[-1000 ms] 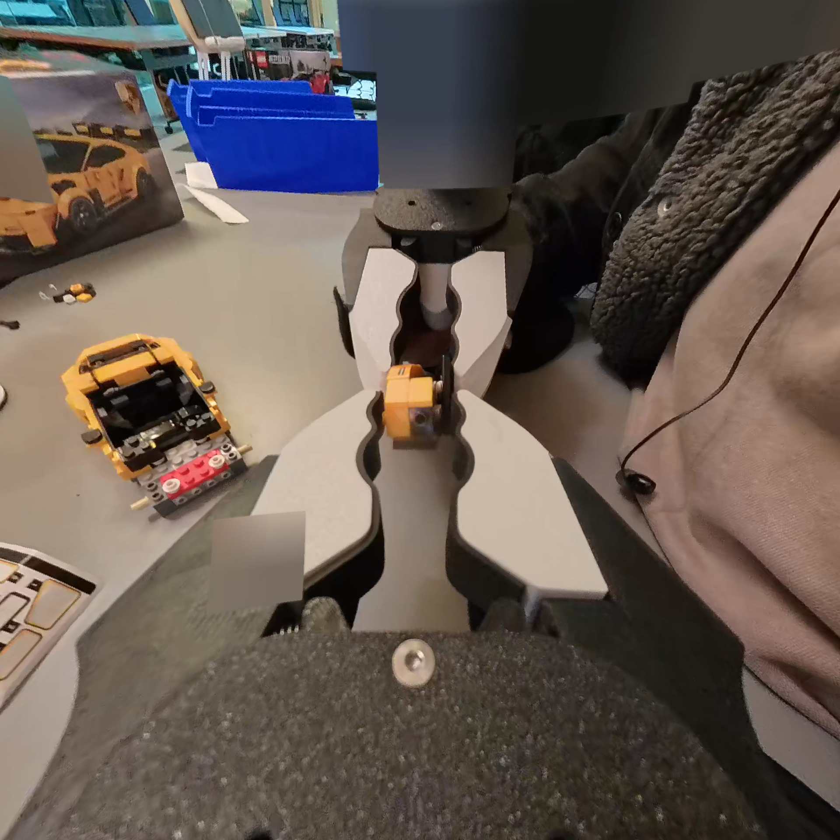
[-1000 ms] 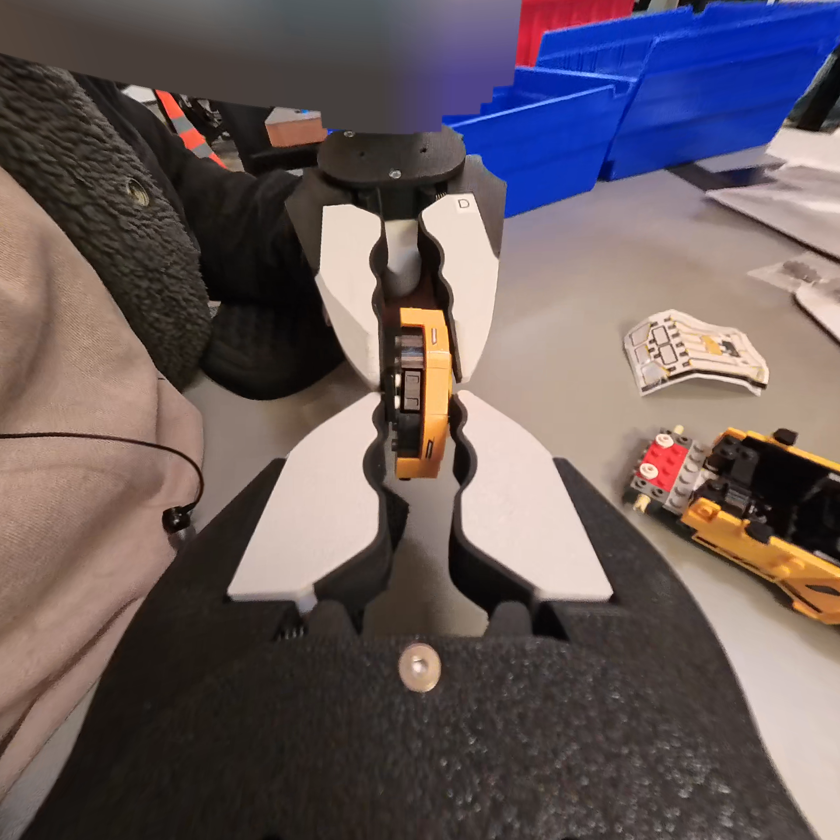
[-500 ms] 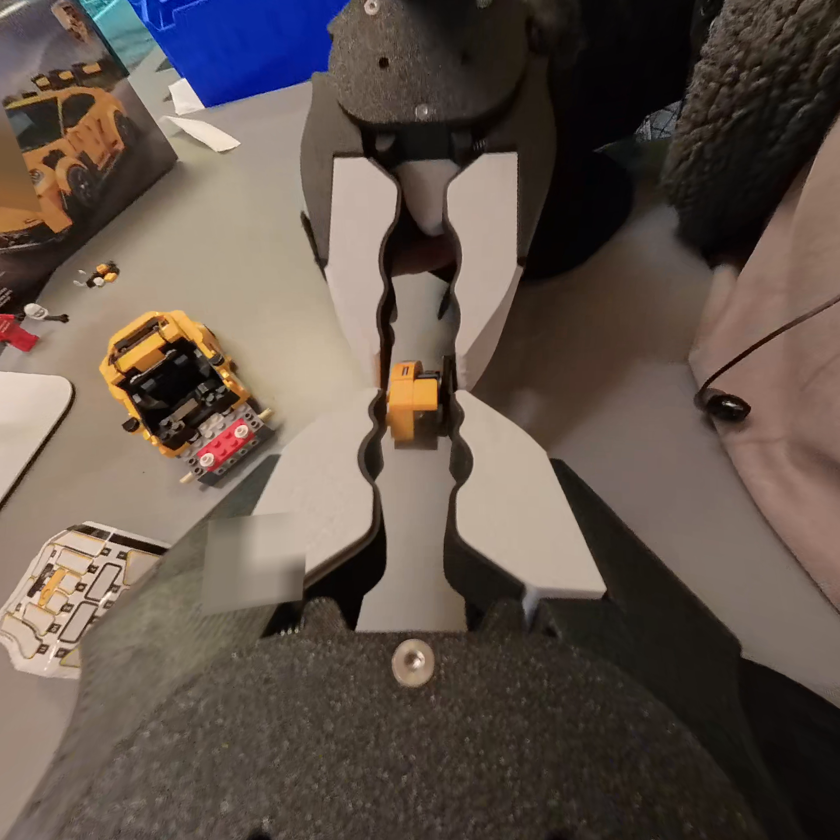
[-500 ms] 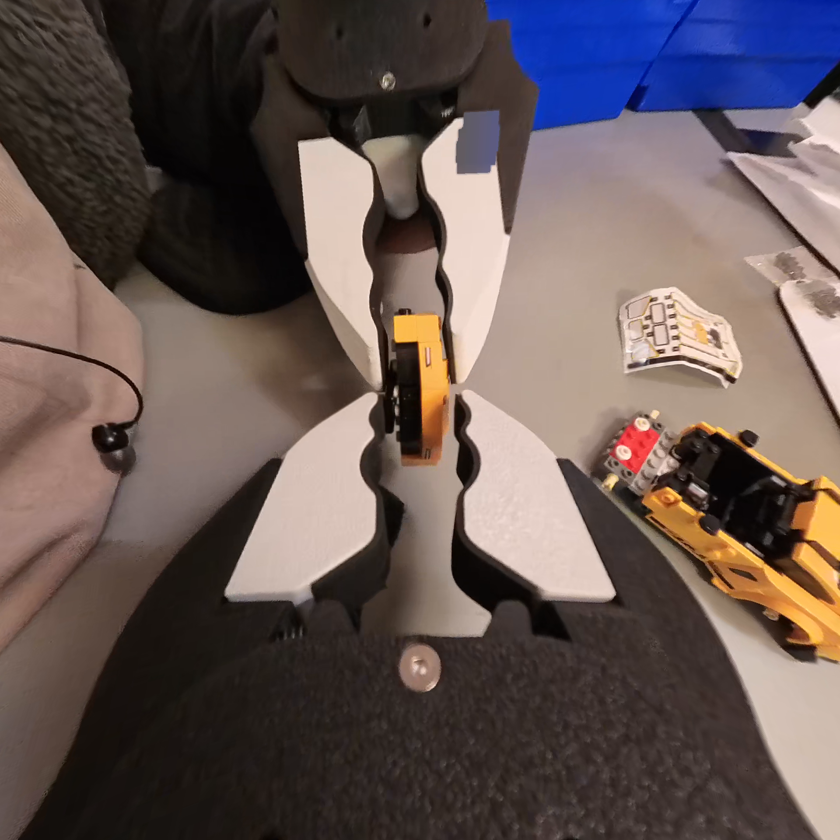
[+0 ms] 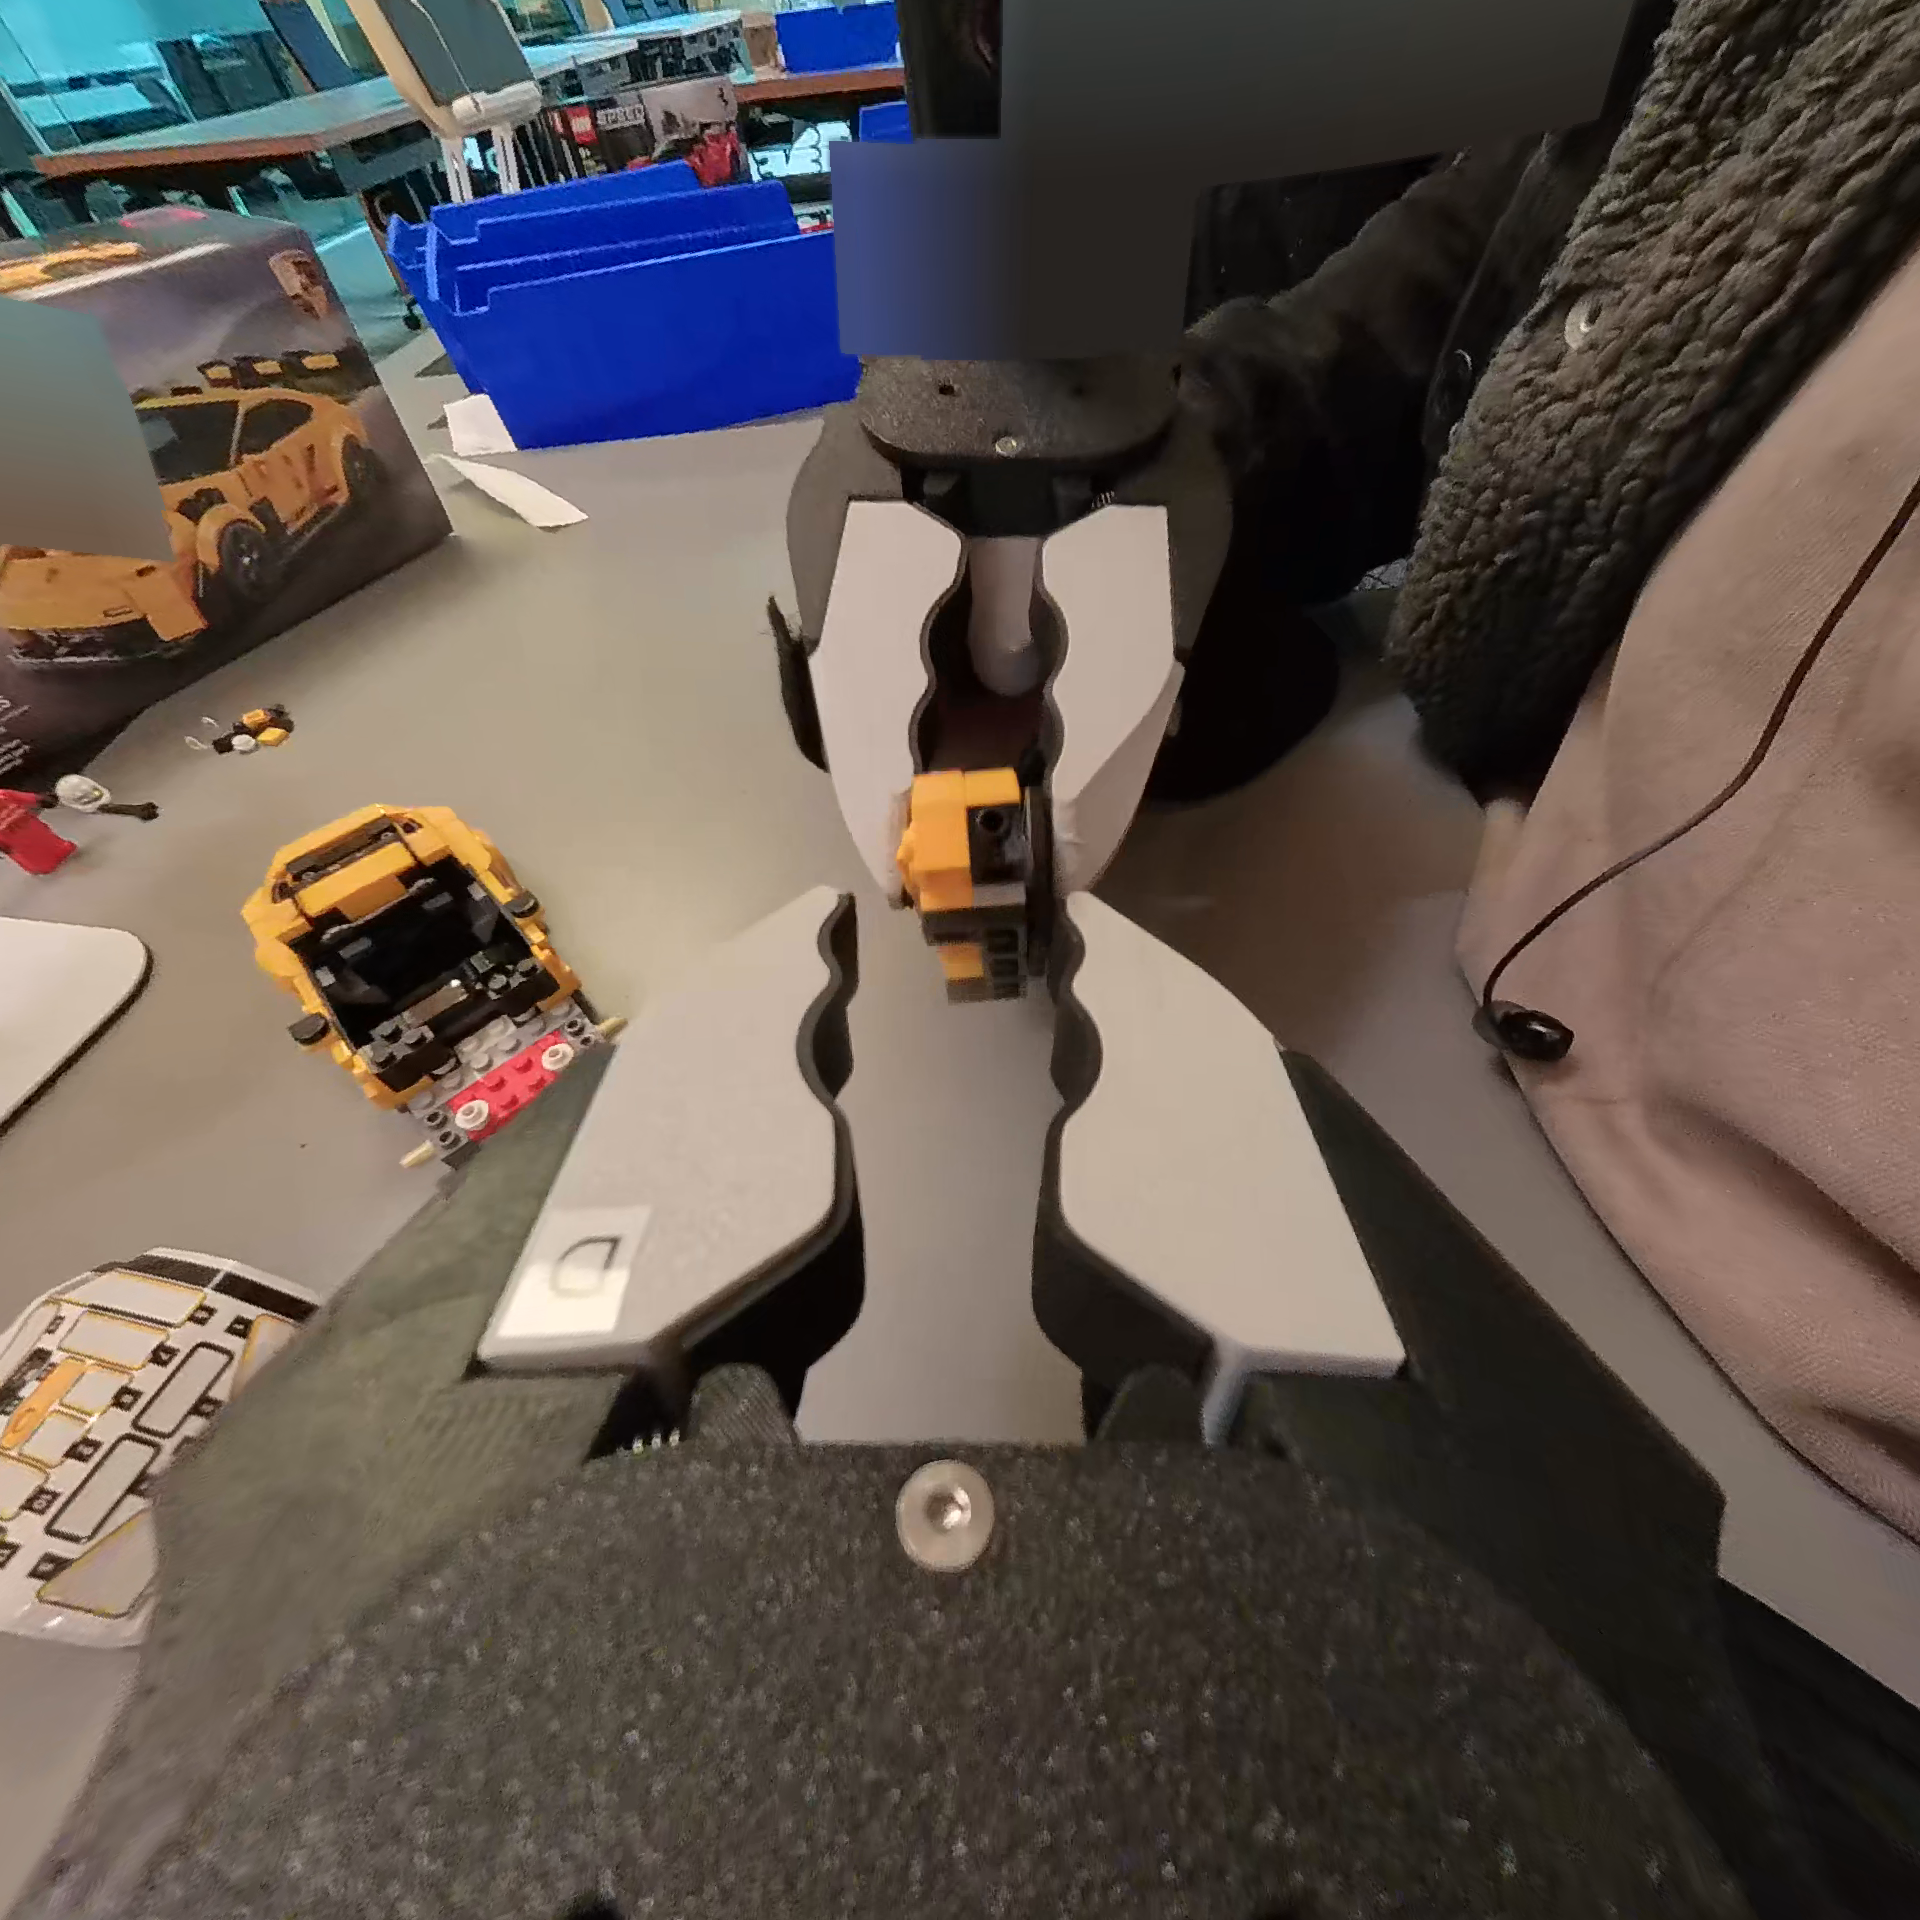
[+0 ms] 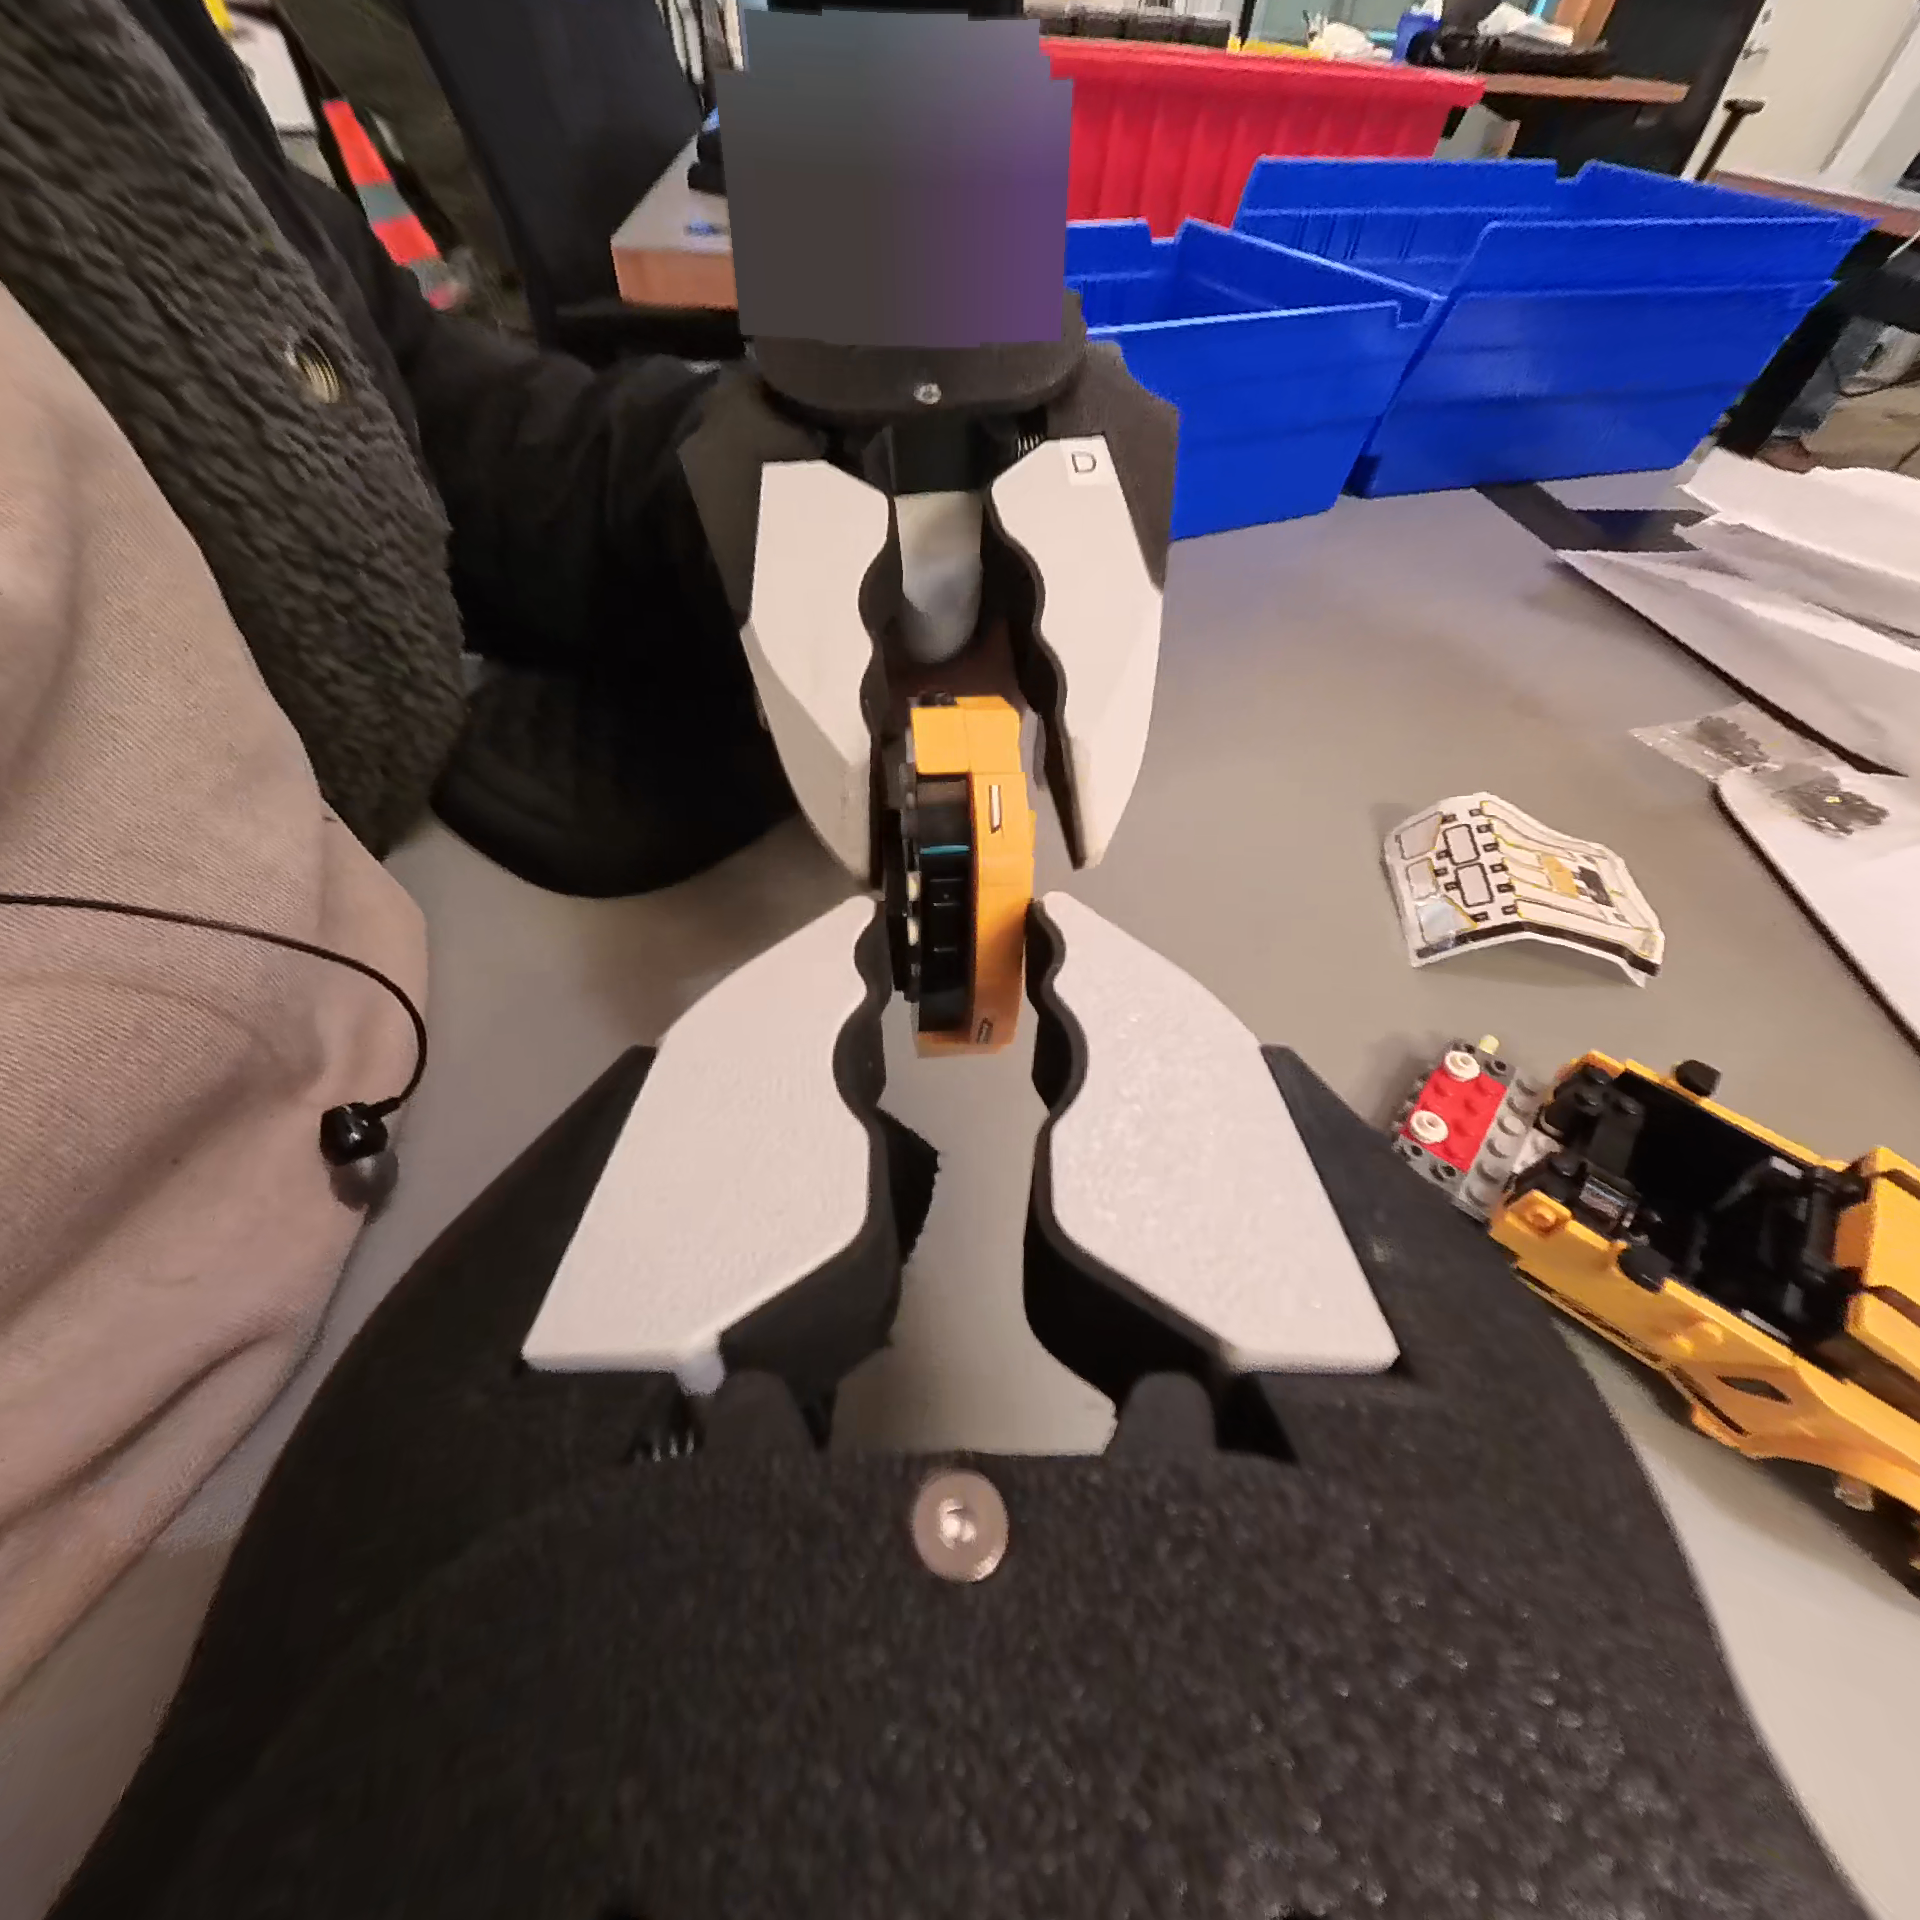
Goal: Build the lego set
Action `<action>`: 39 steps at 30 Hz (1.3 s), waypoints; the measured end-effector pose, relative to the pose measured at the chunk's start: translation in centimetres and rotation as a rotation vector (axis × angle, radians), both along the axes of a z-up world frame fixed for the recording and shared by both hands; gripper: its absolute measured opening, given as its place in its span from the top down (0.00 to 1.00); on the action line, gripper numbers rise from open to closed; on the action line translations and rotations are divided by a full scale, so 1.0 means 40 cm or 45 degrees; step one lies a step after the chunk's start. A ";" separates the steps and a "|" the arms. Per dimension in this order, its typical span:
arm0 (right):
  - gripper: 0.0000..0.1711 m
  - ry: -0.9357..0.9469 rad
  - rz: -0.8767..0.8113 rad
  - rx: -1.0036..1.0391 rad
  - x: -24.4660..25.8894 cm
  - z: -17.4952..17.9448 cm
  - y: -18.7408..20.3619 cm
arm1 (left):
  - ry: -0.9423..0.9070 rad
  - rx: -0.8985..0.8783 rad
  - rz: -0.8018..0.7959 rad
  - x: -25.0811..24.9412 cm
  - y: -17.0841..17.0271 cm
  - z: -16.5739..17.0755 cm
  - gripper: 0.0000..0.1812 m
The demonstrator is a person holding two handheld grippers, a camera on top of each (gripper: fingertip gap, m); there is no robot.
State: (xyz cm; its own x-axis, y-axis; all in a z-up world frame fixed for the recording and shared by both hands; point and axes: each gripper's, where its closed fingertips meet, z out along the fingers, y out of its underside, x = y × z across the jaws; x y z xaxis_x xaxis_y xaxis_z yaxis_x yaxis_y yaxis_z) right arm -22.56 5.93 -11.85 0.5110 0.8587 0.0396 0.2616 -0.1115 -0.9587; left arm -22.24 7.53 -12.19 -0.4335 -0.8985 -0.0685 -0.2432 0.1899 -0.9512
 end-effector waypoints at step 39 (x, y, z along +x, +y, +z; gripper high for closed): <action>0.85 -0.219 0.004 0.147 -0.018 -0.016 -0.018 | 0.090 -0.020 -0.153 -0.026 -0.050 -0.024 0.89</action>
State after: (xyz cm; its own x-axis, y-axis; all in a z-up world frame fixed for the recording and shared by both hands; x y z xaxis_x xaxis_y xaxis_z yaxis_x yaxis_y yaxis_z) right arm -23.30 5.20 -12.47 0.4856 0.8448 0.2246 0.4229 -0.0021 -0.9062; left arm -23.27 5.54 -13.15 -0.5415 -0.8405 -0.0203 -0.2863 0.2071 -0.9355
